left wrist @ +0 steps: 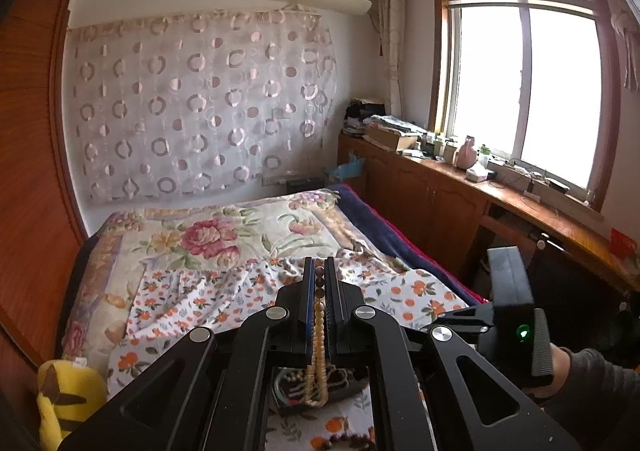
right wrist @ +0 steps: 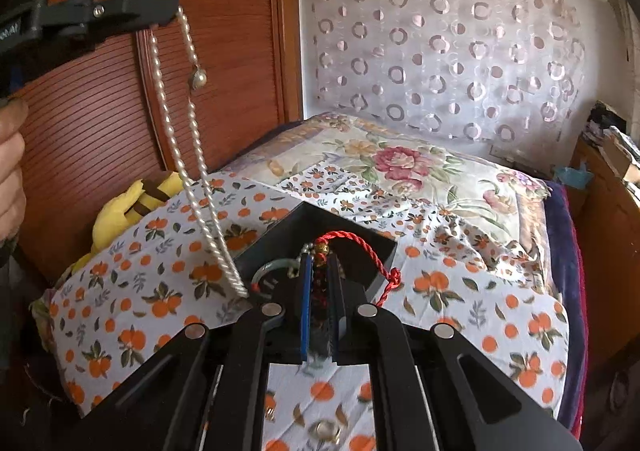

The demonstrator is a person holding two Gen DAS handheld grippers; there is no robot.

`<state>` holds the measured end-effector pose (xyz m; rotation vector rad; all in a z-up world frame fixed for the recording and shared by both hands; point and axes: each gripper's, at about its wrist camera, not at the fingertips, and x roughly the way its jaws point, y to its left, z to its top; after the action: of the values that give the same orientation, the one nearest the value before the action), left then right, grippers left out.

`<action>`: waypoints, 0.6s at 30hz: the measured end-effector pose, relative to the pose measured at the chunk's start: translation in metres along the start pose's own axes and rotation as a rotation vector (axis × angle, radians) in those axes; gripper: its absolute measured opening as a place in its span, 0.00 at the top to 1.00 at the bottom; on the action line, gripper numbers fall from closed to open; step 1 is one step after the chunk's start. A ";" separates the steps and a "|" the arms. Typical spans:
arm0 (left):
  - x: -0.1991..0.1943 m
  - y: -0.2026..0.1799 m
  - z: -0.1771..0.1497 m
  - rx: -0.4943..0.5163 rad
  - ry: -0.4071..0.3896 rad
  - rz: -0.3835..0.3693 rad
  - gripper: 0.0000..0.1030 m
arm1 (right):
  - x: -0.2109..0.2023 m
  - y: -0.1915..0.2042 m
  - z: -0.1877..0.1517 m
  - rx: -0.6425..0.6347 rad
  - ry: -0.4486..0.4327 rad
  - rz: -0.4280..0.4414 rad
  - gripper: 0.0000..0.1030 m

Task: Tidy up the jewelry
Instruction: 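Lower the pearl strand into the box with the left tool while the right tool drops the red bracelet in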

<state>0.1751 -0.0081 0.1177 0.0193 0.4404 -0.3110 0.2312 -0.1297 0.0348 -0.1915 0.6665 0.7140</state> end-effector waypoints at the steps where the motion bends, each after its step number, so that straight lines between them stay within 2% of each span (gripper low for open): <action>1: 0.003 0.002 0.001 0.000 0.003 0.001 0.96 | 0.006 -0.001 0.001 0.002 0.004 0.008 0.92; 9: 0.033 0.019 0.003 -0.011 0.041 0.003 0.96 | 0.058 -0.012 0.001 0.015 0.046 0.046 0.91; 16: 0.060 0.025 0.002 -0.005 0.075 0.003 0.96 | 0.085 -0.024 -0.002 0.058 0.086 0.069 0.91; 18: 0.066 0.025 0.005 -0.003 0.079 0.000 0.96 | 0.086 -0.028 -0.002 0.065 0.084 0.068 0.86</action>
<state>0.2412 -0.0041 0.0927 0.0282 0.5193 -0.3107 0.2972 -0.1042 -0.0220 -0.1400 0.7779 0.7512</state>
